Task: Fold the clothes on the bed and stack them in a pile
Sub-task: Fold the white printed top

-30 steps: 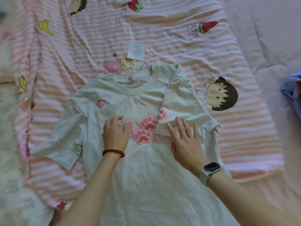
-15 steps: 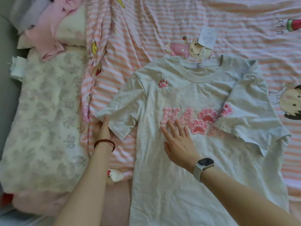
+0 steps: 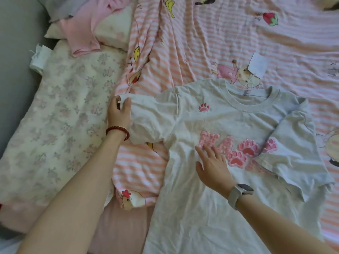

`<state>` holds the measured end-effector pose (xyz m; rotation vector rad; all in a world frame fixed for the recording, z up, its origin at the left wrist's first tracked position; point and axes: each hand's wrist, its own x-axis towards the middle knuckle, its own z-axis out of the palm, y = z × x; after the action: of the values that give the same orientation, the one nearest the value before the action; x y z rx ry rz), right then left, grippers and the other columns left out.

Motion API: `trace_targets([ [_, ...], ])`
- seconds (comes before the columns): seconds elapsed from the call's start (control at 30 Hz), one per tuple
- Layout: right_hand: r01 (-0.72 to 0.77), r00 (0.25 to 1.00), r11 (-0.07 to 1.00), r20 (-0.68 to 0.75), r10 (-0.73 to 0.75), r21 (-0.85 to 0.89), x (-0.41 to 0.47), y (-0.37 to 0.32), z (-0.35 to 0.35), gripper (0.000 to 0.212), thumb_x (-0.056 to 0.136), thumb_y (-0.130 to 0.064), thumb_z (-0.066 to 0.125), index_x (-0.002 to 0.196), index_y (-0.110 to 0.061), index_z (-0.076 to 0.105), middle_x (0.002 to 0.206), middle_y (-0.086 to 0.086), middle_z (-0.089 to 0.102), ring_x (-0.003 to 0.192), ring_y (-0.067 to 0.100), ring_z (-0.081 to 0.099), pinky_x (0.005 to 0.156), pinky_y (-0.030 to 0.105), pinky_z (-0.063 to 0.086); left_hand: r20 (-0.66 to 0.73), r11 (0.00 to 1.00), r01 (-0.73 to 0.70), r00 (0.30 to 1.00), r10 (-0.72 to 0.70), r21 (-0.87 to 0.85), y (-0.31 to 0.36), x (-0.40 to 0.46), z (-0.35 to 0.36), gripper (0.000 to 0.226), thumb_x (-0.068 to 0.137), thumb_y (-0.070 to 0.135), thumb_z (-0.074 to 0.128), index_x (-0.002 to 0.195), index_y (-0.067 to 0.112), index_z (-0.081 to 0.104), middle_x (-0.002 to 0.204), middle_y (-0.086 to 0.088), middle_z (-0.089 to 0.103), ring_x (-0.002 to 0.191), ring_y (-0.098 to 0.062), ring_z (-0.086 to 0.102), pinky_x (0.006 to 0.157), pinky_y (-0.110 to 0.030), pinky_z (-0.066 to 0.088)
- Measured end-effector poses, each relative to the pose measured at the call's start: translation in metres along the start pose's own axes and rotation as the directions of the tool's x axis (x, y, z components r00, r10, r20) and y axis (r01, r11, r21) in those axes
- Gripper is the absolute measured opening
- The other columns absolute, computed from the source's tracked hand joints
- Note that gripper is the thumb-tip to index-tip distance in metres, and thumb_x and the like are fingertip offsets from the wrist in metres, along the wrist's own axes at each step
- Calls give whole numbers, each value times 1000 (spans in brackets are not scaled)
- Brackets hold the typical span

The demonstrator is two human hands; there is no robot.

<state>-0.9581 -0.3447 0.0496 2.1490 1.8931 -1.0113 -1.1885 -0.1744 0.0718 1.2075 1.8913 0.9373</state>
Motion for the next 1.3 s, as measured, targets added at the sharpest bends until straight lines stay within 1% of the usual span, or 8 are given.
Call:
trace_targets([
  [0.13,-13,995,997,-101,21,79,10,-6,-17,45,97,-24,38,141,-19,35,143,7,41,131,28,34,108,43,29,224,973,229,949,-224,2,-22,-27,1,41,87,30,63,120,9,52,106,1,62,101,-20,59,76,-22,49],
  [0.27,108,979,938,-199,-43,331,28,-23,-43,36,98,-20,41,131,-11,50,129,8,54,118,22,49,99,35,41,230,897,-205,966,120,391,-27,-45,1,35,91,19,54,120,2,48,112,-16,60,99,-34,57,77,-38,46],
  [0.5,-225,974,272,204,103,936,66,-52,-99,43,92,-52,44,120,-20,51,110,5,62,100,24,63,84,38,54,695,608,-760,565,444,229,11,-103,26,59,83,24,64,137,36,43,122,-2,51,96,-26,59,71,-41,52],
  [0.63,-225,972,544,146,185,808,64,-36,-83,23,90,-25,59,104,-6,60,104,22,64,85,29,64,80,43,54,623,601,-737,634,458,309,-12,-127,33,64,70,26,77,129,18,54,129,-13,52,105,-34,57,88,-51,46],
  [0.83,-50,954,608,-142,263,793,58,-33,-76,28,95,-13,43,87,12,52,82,18,46,74,38,49,77,58,48,473,740,-476,848,242,475,-48,-126,27,66,74,9,72,134,13,47,133,-11,47,115,-34,50,93,-43,41],
  [1.07,285,757,642,-578,305,712,21,4,-102,23,96,-12,46,78,-23,55,67,-9,49,58,-5,45,57,11,38,249,551,-806,591,767,217,-2,-146,20,35,68,4,64,102,12,61,75,-8,58,74,-20,48,67,-29,40],
  [1.2,14,761,729,-480,436,685,1,52,-78,17,93,-12,49,101,-6,63,89,4,65,67,-4,50,58,0,36,666,447,-885,412,621,131,-2,-180,34,28,60,21,81,86,17,71,73,0,62,68,-20,61,64,-26,47],
  [1.3,-247,820,773,-298,488,584,-2,81,-59,33,95,-14,47,126,-3,50,114,14,60,83,12,52,73,13,40,708,525,-833,478,520,177,-12,-183,42,20,69,32,77,76,14,71,75,-3,62,74,-23,63,70,-35,52],
])
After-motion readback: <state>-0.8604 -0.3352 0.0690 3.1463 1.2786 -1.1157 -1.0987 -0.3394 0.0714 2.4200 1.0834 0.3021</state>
